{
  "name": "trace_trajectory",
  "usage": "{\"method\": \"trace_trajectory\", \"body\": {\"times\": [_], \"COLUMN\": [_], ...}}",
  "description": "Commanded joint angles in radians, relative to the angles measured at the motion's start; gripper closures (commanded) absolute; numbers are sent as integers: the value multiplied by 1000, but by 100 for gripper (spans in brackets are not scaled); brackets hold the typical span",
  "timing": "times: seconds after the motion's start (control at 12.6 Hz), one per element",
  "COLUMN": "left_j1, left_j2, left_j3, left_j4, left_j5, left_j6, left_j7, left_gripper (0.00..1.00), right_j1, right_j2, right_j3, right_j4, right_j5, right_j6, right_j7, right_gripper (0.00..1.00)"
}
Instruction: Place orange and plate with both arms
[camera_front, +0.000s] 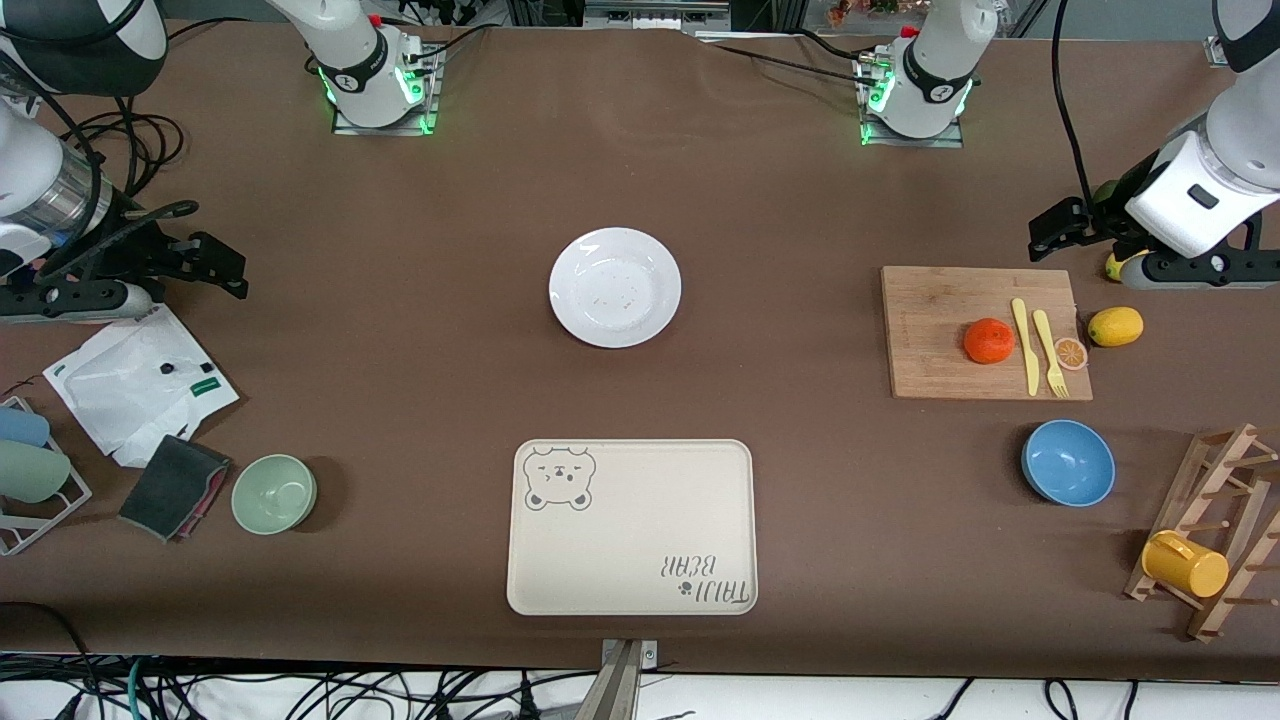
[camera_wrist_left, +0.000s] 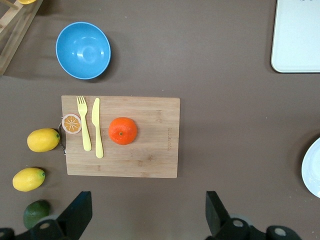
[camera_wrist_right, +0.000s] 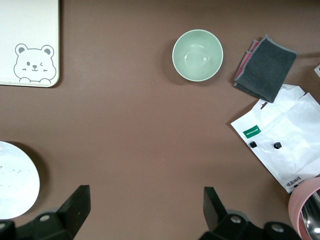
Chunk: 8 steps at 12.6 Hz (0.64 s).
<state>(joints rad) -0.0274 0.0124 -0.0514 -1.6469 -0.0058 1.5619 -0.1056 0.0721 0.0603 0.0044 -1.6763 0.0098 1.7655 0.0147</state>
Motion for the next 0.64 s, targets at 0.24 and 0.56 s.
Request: {"method": "trace_trajectory", "body": {"times": [0.24, 0.56], "left_j1": [0, 49], "left_j2": [24, 104], "left_j3": [10, 10], "left_j4": [12, -5], "left_j5": [-22, -11], "left_j6": [-17, -34], "left_j7": [15, 65], "left_gripper": [0, 0], "right_j1": [-5, -6], "right_j2": [0, 1], "right_j3": [3, 3], "right_j4": [14, 10], "right_j5": [15, 15], "right_j6": [-14, -21], "right_j7": [8, 8], "right_gripper": [0, 0]}}
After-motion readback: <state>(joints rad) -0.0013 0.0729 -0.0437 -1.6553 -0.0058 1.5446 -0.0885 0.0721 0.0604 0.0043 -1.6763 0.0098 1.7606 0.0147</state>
